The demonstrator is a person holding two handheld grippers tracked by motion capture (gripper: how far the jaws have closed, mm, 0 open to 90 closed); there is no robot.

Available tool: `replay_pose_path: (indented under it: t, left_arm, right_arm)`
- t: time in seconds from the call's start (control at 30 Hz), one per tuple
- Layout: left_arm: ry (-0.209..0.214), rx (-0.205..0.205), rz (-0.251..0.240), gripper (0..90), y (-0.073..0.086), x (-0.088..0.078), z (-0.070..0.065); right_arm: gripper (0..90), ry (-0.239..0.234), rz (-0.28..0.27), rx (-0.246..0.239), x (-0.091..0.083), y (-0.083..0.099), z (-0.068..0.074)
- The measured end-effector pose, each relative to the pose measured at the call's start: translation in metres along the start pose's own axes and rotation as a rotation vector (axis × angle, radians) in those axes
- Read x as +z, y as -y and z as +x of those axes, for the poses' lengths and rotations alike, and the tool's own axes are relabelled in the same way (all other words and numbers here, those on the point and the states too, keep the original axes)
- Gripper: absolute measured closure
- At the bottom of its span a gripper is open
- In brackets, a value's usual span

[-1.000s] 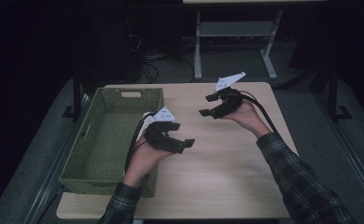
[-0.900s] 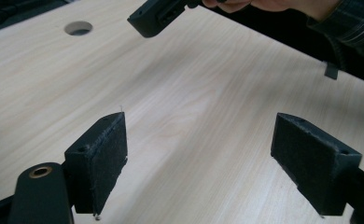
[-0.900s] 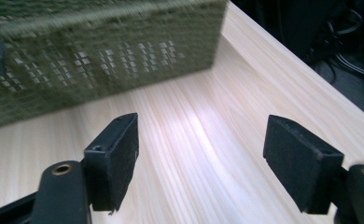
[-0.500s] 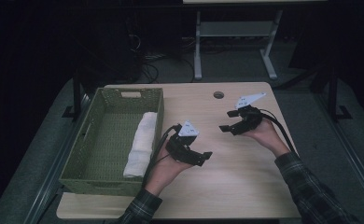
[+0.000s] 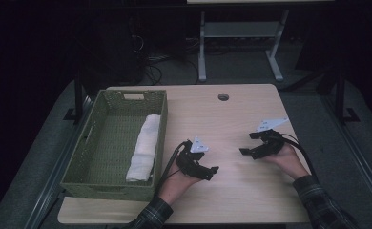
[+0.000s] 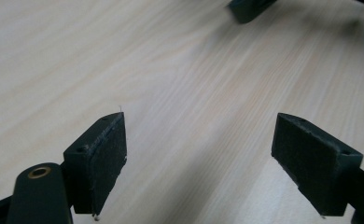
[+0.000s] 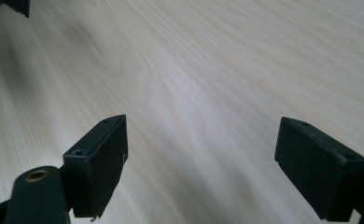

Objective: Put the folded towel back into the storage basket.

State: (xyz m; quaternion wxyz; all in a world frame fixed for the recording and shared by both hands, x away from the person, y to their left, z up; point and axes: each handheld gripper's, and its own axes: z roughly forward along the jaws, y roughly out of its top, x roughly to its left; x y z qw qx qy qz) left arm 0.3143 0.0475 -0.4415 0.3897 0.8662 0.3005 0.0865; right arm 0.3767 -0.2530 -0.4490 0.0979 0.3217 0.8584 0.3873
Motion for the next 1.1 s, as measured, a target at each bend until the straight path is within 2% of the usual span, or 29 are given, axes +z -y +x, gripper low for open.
replay_pose_path:
  t: [0.1, 0.23, 0.3, 0.4, 0.47, 0.53, 0.73, 1.1]
  left_arm:
    - [-0.024, 0.005, 0.007, 16.5, 0.005, 0.006, 0.001]
    - [-0.048, 0.018, 0.03, 16.3, 0.012, 0.015, 0.003]
    - [-0.049, 0.012, 0.05, 14.9, 0.015, 0.019, 0.003]
    - [-0.072, 0.03, 0.061, 14.3, 0.017, 0.023, 0.004]
    - [-0.083, 0.031, 0.057, 14.3, 0.019, 0.024, 0.006]
    - [-0.085, 0.017, 0.041, 13.9, 0.022, 0.026, 0.006]
    - [-0.08, 0.042, 0.015, 12.5, 0.027, 0.025, 0.009]
    - [-0.076, 0.047, 0.011, 12.6, 0.026, 0.026, 0.008]
  right_arm:
    - [16.1, 0.011, 0.006, 0.023, -0.007, 0.017, 0.0]
    - [13.4, 0.029, -0.004, 0.078, -0.02, 0.036, 0.001]
    - [13.7, 0.045, 0.016, 0.094, -0.023, 0.045, 0.003]
    - [13.1, 0.092, 0.051, 0.088, -0.025, 0.054, 0.007]
    - [12.8, 0.108, 0.081, 0.081, -0.024, 0.057, 0.01]
    - [10.0, 0.124, 0.083, 0.063, -0.023, 0.061, 0.012]
    - [1.1, 0.122, 0.041, 0.06, -0.021, 0.067, 0.014]
    - [1.1, 0.118, 0.031, 0.062, -0.02, 0.068, 0.014]
